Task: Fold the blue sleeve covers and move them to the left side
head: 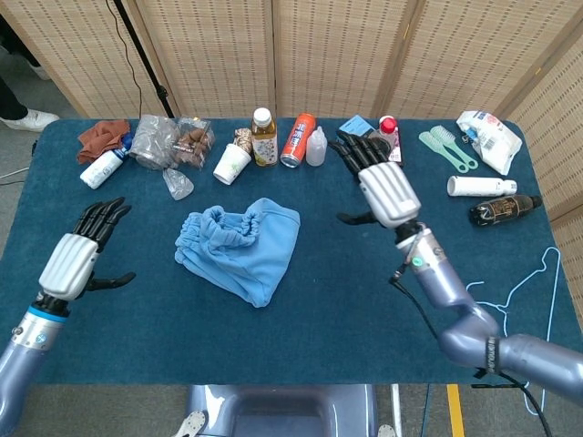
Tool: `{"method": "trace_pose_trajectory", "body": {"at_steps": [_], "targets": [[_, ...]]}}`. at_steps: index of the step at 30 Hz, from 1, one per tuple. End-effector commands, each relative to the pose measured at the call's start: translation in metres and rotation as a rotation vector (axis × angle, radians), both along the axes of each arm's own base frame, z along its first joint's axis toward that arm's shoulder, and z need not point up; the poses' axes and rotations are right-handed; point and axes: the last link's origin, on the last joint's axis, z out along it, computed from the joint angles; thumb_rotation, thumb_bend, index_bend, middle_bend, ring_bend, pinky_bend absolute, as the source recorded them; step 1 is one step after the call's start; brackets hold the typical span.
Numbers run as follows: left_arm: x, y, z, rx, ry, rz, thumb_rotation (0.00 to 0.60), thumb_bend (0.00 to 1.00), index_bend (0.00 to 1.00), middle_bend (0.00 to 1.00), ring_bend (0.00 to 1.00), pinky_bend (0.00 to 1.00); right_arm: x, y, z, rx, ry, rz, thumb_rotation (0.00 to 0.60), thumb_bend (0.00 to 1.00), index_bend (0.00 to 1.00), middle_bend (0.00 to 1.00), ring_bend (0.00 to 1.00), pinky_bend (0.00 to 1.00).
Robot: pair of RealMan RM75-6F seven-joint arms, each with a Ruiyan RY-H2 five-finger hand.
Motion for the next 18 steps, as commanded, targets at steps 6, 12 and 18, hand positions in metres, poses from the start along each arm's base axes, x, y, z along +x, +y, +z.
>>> {"method": "trace_pose_trajectory", "body": {"at_steps": [6,12,18], "targets": [[0.068,0.029,-0.017,-0.084,0.025,-0.169,0.6,0.05,0.0,0.0,0.0,0.0,-0.11,0.05,0.035,0.032,0.025,-0.086,0.6,0.0,0.0,0.0,0.0,0.05],[0.102,0.037,-0.042,-0.168,0.122,-0.217,0.6,0.09,0.0,0.0,0.0,0.0,-0.145,0.055,0.049,-0.017,0.027,-0.13,0.6,0.0,0.0,0.0,0.0,0.05],[0.128,0.043,-0.072,-0.224,0.205,-0.232,0.6,0.1,0.0,0.0,0.0,0.0,-0.183,0.066,0.071,-0.151,0.167,-0.143,0.6,0.0,0.0,0.0,0.0,0.03]]}}
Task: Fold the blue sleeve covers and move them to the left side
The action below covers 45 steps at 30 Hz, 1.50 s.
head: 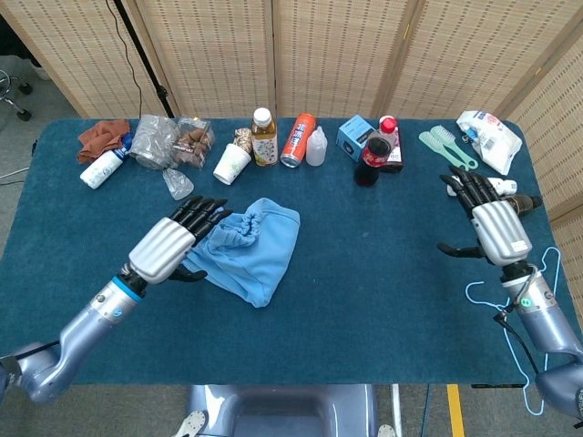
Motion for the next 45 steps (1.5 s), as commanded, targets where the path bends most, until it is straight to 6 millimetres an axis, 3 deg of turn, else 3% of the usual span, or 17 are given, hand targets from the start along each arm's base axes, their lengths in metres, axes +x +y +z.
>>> {"method": "trace_pose_trajectory", "body": {"at_steps": [1,10,14,17,27,37,45], "targets": [[0.025,0.004,-0.029,-0.05,0.08,-0.022,0.6,0.1,0.0,0.0,0.0,0.0,-0.033,0.018,0.014,-0.117,0.132,-0.007,0.6,0.0,0.0,0.0,0.0,0.02],[0.034,0.007,-0.056,-0.099,0.168,0.017,0.6,0.1,0.0,0.0,0.0,0.0,-0.058,0.062,0.012,-0.159,-0.002,-0.054,0.6,0.0,0.0,0.0,0.0,0.01],[0.023,0.006,-0.054,-0.082,0.2,0.047,0.6,0.1,0.0,0.0,0.0,0.0,-0.059,0.077,0.009,-0.155,-0.051,-0.071,0.6,0.0,0.0,0.0,0.0,0.01],[0.003,0.002,-0.052,-0.075,0.238,0.076,0.6,0.1,0.0,0.0,0.0,0.0,-0.058,0.084,0.005,-0.141,-0.075,-0.079,0.6,0.0,0.0,0.0,0.0,0.01],[-0.056,0.007,-0.058,-0.037,0.295,0.158,0.6,0.1,0.0,0.0,0.0,0.0,-0.053,0.088,-0.002,-0.117,-0.107,-0.074,0.6,0.0,0.0,0.0,0.0,0.01],[-0.079,0.016,-0.084,-0.003,0.245,0.148,0.6,0.1,0.01,0.0,0.0,0.0,-0.059,0.09,-0.008,-0.099,-0.129,-0.093,0.6,0.0,0.0,0.0,0.0,0.01],[-0.08,0.023,-0.099,0.039,0.183,0.124,0.6,0.1,0.0,0.0,0.0,0.0,-0.063,0.091,-0.007,-0.103,-0.141,-0.094,0.6,0.0,0.0,0.0,0.0,0.01]]}}
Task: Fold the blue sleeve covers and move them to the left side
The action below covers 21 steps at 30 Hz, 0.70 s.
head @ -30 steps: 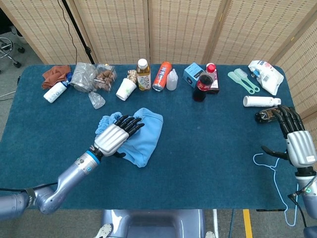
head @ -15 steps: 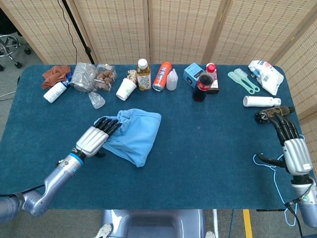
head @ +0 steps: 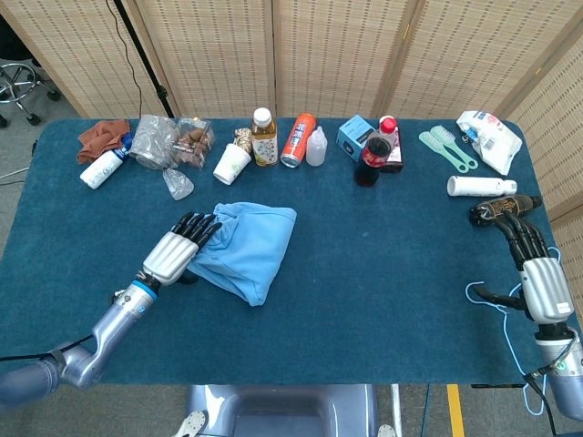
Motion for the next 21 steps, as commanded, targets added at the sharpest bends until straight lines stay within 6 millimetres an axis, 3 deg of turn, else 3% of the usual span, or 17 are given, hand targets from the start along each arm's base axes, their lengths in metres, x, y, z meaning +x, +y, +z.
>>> {"method": "trace_pose_trajectory", "body": {"at_steps": [1,10,21], "targets": [[0.002,0.003,-0.009,0.024,-0.03,-0.024,0.6,0.1,0.0,0.0,0.0,0.0,-0.001,0.001,0.001,-0.002,-0.008,0.003,0.6,0.0,0.0,0.0,0.0,0.01],[0.003,0.009,-0.024,0.016,-0.011,-0.007,0.6,0.1,0.0,0.0,0.0,0.0,-0.005,0.002,0.002,0.001,-0.027,0.001,0.6,0.0,0.0,0.0,0.0,0.01],[-0.003,0.012,-0.023,0.007,0.035,0.0,0.6,0.1,0.0,0.0,0.0,0.0,-0.005,0.002,0.003,0.002,-0.04,0.002,0.6,0.0,0.0,0.0,0.0,0.01]]}}
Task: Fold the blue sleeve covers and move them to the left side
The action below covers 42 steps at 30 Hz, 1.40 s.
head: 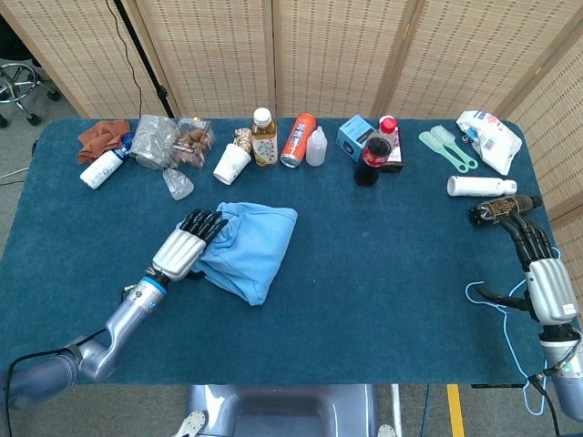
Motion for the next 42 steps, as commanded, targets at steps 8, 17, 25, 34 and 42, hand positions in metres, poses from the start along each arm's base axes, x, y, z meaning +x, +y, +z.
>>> {"method": "trace_pose_trajectory", "body": {"at_steps": [8,17,25,34,42], "targets": [[0.003,0.006,-0.006,0.006,0.031,-0.002,0.6,0.46,0.07,0.01,0.1,0.22,0.001,0.002,0.002,-0.002,-0.004,0.01,0.6,0.0,0.0,0.0,0.0,0.01],[0.003,0.009,-0.004,0.078,0.057,-0.06,0.6,0.71,0.64,0.49,0.53,0.61,0.003,0.003,0.002,0.003,-0.003,0.024,0.6,0.0,0.0,0.0,0.0,0.01],[0.006,0.013,-0.002,0.128,-0.006,-0.103,0.6,1.0,0.82,0.67,0.71,0.78,0.002,0.004,0.004,0.003,-0.001,0.026,0.6,0.0,0.0,0.0,0.0,0.01],[0.008,0.013,0.009,0.154,-0.03,-0.138,0.6,1.0,0.84,0.7,0.74,0.79,0.002,0.004,0.005,0.005,-0.007,0.027,0.6,0.0,0.0,0.0,0.0,0.01],[0.009,0.012,0.025,0.187,-0.055,-0.162,0.6,1.0,0.84,0.7,0.74,0.8,0.001,0.004,0.005,0.005,-0.008,0.029,0.6,0.0,0.0,0.0,0.0,0.01]]}}
